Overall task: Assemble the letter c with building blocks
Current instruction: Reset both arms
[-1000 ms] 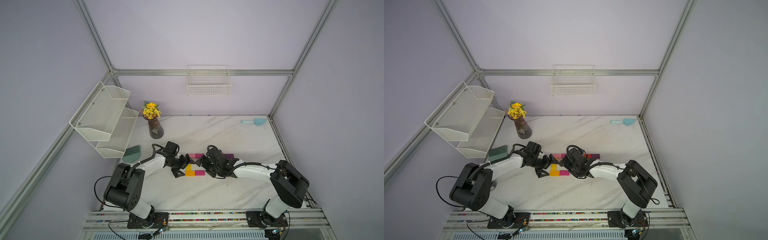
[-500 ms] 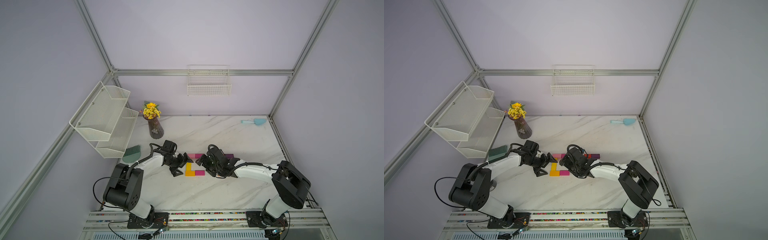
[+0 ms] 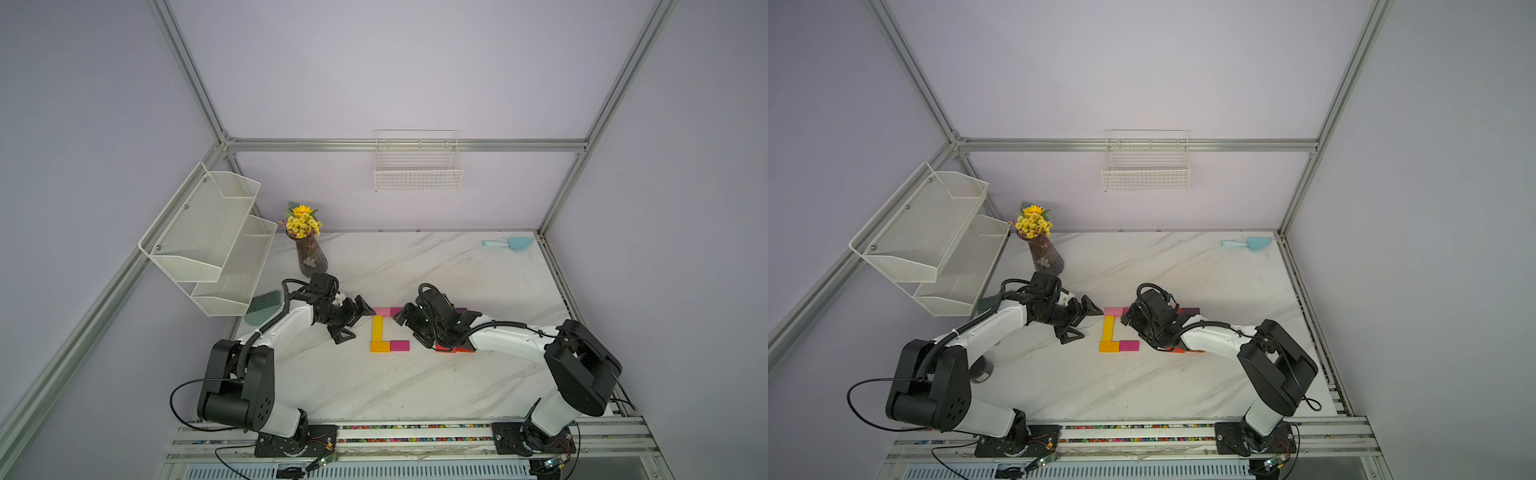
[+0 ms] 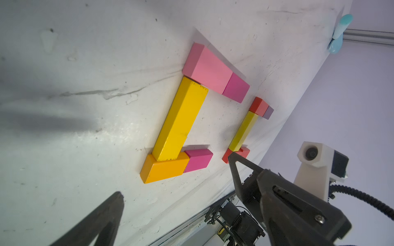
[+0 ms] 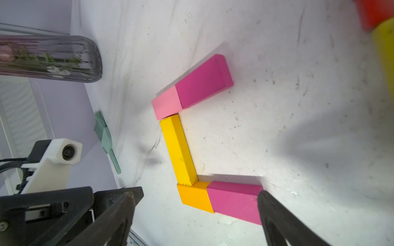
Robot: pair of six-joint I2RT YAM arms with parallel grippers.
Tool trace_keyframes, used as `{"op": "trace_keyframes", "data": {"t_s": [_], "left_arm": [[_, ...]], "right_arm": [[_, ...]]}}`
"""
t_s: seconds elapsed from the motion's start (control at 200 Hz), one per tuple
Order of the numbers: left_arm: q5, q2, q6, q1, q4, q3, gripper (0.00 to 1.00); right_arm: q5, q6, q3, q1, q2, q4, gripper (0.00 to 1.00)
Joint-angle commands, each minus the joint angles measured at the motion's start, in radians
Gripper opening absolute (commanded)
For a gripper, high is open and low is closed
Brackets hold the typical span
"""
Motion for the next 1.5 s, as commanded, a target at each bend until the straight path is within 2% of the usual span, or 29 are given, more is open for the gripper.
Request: {"op": "trace_keyframes", "data": {"t_s": [0.0,0.485,0.785,0.94,1.07,1.335,1.495], "left_arm": [[0.021,-0.031,0.063,0.005,-0.037,0.020,1.00],[0.004,-0.054,0.089,0.015,-0.032,0.031,1.00],[-0.087,-0.151,0.027,0.016,-0.018,0.025,1.00],[-0.138,-0.188,-0.006,0.017,-0.017,0.018,1.00],[-0.156,-0.203,-0.030,0.017,-0.021,0.013,1.00],[-0.174,-0.236,-0.088,0.015,0.014,-0.022,1.00],[-0.178,-0.253,-0.117,0.013,0.030,-0.037,1.00]], "right_arm": [[-0.018,-0.025,0.056,-0.007,0.036,-0.024,0.92],[-0.114,-0.119,0.189,-0.007,0.155,-0.129,0.92],[-0.196,-0.236,0.311,-0.009,0.206,-0.238,0.92],[-0.241,-0.288,0.322,-0.026,0.216,-0.256,0.92],[-0.263,-0.310,0.277,-0.078,0.167,-0.254,0.92],[-0.298,-0.382,0.138,-0.224,-0.030,-0.320,0.92],[-0.307,-0.401,0.095,-0.241,-0.115,-0.396,0.92]]}}
